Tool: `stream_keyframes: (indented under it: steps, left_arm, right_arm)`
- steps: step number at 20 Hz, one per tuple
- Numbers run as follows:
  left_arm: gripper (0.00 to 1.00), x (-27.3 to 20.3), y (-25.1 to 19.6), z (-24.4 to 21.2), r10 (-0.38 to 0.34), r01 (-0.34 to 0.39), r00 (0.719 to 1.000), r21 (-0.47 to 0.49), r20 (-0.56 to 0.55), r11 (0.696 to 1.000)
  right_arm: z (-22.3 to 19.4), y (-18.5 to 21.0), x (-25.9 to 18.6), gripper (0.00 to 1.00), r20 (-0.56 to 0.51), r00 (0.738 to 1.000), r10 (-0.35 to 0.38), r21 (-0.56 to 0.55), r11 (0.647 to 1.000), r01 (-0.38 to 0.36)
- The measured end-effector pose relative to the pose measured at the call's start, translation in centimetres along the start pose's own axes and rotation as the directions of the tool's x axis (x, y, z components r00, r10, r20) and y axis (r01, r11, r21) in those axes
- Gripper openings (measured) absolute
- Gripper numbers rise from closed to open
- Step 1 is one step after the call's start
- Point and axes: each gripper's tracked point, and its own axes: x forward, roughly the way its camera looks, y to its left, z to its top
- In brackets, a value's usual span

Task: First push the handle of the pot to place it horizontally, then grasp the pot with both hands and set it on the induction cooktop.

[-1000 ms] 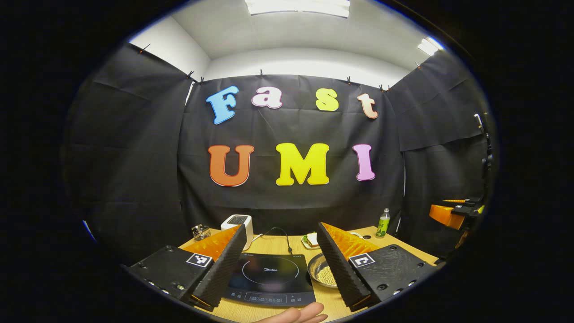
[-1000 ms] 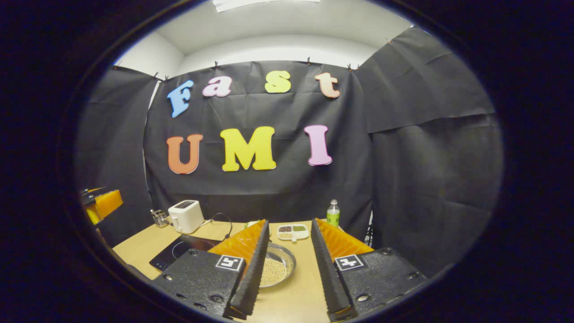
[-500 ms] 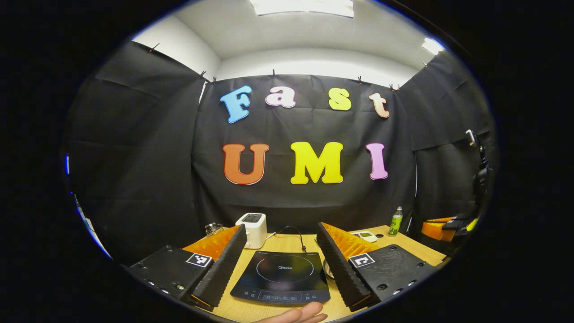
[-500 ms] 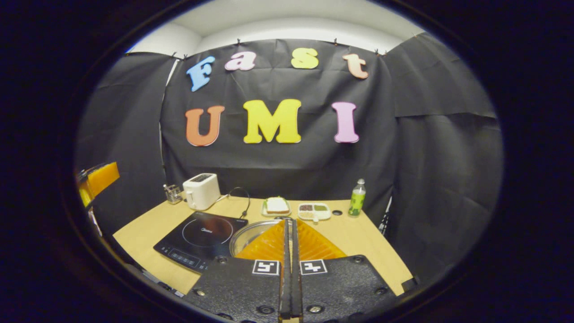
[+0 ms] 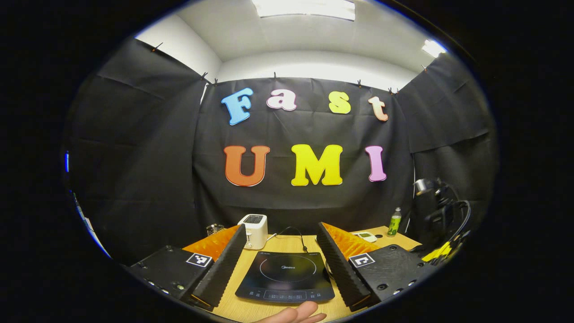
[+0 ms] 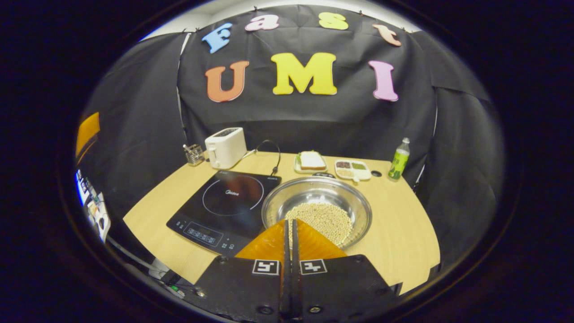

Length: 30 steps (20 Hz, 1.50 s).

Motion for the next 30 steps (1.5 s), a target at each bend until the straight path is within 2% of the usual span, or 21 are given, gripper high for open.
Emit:
stream_keyframes:
  steps: [4, 5, 8, 11, 14, 15, 16, 20, 22, 24, 28, 30]
  left_arm:
    - [0.95, -1.2, 0.7, 1.2, 0.005, -0.005, 0.999, -0.001, 0.034, 1.000]
    - [0.95, -1.4, 0.6, 1.5, 0.000, 0.000, 0.999, 0.001, 0.041, 1.000]
    - [0.94, -1.8, 1.0, 1.5, 0.009, -0.010, 0.999, 0.022, 0.050, 1.000]
    - [0.95, -1.8, 0.3, 1.4, -0.009, 0.009, 0.999, -0.008, 0.038, 1.000]
    - [0.95, -1.9, 0.3, 1.2, -0.012, 0.013, 0.999, -0.012, 0.032, 1.000]
    - [0.95, -2.1, 0.3, 1.1, -0.011, 0.011, 0.999, -0.007, 0.035, 1.000]
    - [0.95, -2.2, 0.0, 1.1, -0.017, 0.018, 0.999, -0.005, 0.040, 1.000]
    - [0.95, -2.6, -1.0, 1.1, -0.035, 0.035, 0.998, 0.007, 0.042, 0.999]
    - [0.95, -2.8, -1.4, 1.3, -0.038, 0.037, 0.998, 0.005, 0.056, 0.999]
    - [0.95, -3.2, -2.3, 1.3, -0.062, 0.063, 0.996, -0.002, 0.060, 0.998]
    - [0.95, -3.6, -2.9, 1.4, -0.084, 0.085, 0.995, -0.014, 0.055, 0.996]
    - [0.95, -3.4, -3.0, 1.3, -0.085, 0.086, 0.995, -0.012, 0.050, 0.996]
  right_arm:
    - [-3.2, 1.7, 2.4, 0.04, -0.117, 0.992, 0.045, 0.029, 0.999, -0.041]
    - [-4.1, 2.1, 3.1, 0.01, -0.143, 0.988, 0.049, 0.033, 0.998, -0.045]
    - [-5.9, 3.0, 4.6, 0.04, -0.205, 0.975, 0.081, 0.083, 0.994, -0.065]
    - [-7.7, 3.6, 5.7, 0.04, -0.259, 0.959, 0.115, 0.123, 0.989, -0.086]
    - [-8.3, 3.0, 6.6, 0.04, -0.275, 0.956, 0.100, 0.118, 0.991, -0.070]
    - [-8.7, 2.8, 6.9, 0.07, -0.283, 0.954, 0.097, 0.129, 0.990, -0.062]
    - [-9.0, 2.7, 7.1, 0.04, -0.295, 0.950, 0.098, 0.144, 0.988, -0.057]
    - [-10.0, 2.4, 7.3, 0.01, -0.307, 0.943, 0.124, 0.192, 0.979, -0.066]
    - [-10.3, 2.3, 7.1, 0.07, -0.306, 0.943, 0.131, 0.205, 0.976, -0.069]
    - [-10.3, 2.0, 7.1, 0.00, -0.304, 0.944, 0.128, 0.208, 0.976, -0.065]
    - [-10.5, 1.4, 7.1, 0.04, -0.300, 0.945, 0.132, 0.213, 0.975, -0.068]
    - [-10.5, 1.2, 7.1, 0.01, -0.298, 0.945, 0.133, 0.214, 0.974, -0.069]
